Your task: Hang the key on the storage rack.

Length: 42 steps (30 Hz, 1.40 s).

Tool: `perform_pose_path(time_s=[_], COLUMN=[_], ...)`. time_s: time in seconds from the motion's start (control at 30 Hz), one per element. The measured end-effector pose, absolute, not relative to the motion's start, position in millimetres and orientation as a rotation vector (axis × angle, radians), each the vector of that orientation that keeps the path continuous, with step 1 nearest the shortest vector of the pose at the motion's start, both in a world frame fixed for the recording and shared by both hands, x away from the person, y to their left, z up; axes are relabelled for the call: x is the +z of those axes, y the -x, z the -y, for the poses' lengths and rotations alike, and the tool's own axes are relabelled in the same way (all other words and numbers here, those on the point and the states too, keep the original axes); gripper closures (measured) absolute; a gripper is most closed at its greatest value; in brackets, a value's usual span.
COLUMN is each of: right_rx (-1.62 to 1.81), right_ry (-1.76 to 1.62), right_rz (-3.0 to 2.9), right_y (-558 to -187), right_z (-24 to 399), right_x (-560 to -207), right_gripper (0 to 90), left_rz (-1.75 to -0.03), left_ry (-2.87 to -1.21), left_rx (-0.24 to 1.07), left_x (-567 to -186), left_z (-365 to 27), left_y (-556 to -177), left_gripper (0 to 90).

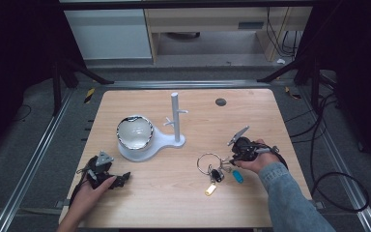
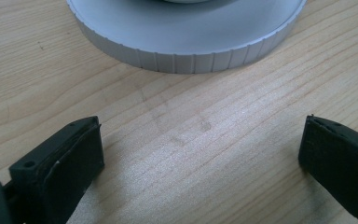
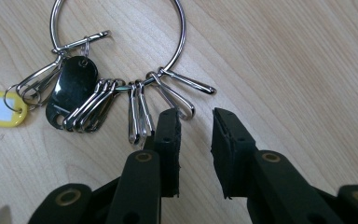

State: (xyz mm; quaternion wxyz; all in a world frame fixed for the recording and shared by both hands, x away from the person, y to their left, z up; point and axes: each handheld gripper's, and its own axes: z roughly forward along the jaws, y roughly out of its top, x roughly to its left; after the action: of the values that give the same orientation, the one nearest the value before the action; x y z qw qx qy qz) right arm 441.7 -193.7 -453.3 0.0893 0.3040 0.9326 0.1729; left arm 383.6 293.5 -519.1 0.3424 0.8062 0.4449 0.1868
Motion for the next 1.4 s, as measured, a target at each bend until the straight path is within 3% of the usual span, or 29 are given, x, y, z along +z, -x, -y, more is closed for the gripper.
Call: perform_pose_path(time_s=[0.43,0.63,1.03,1.4], right_rx=[0.409,0.397,0.375,0.332], right_ry=[-0.833,-0.813,-0.770,-0.738], right_rz=[-2.880,-2.918,-2.949,-2.974], right_y=[-452.5,-452.0,-453.4,-456.3], right_z=[179.0,175.6,163.6,157.9], right_x=[-462.4,-464.2,-465.0,-464.3], right_gripper=[71.4,78.3,79.1,87.9], left_rz=[-1.157,-1.157,-1.157,-1.156], left_ry=[-2.096,-2.096,-2.096,-2.096], left_rx=[0.485,0.485,0.485,0.485], left_x=[-519.1,-519.1,-519.1,-519.1], left_z=[-293.5,-293.5,-293.5,-293.5], left_y=[-383.6,-383.6,-383.6,-383.6], left_gripper=[0.0,0.0,0.0,0.0])
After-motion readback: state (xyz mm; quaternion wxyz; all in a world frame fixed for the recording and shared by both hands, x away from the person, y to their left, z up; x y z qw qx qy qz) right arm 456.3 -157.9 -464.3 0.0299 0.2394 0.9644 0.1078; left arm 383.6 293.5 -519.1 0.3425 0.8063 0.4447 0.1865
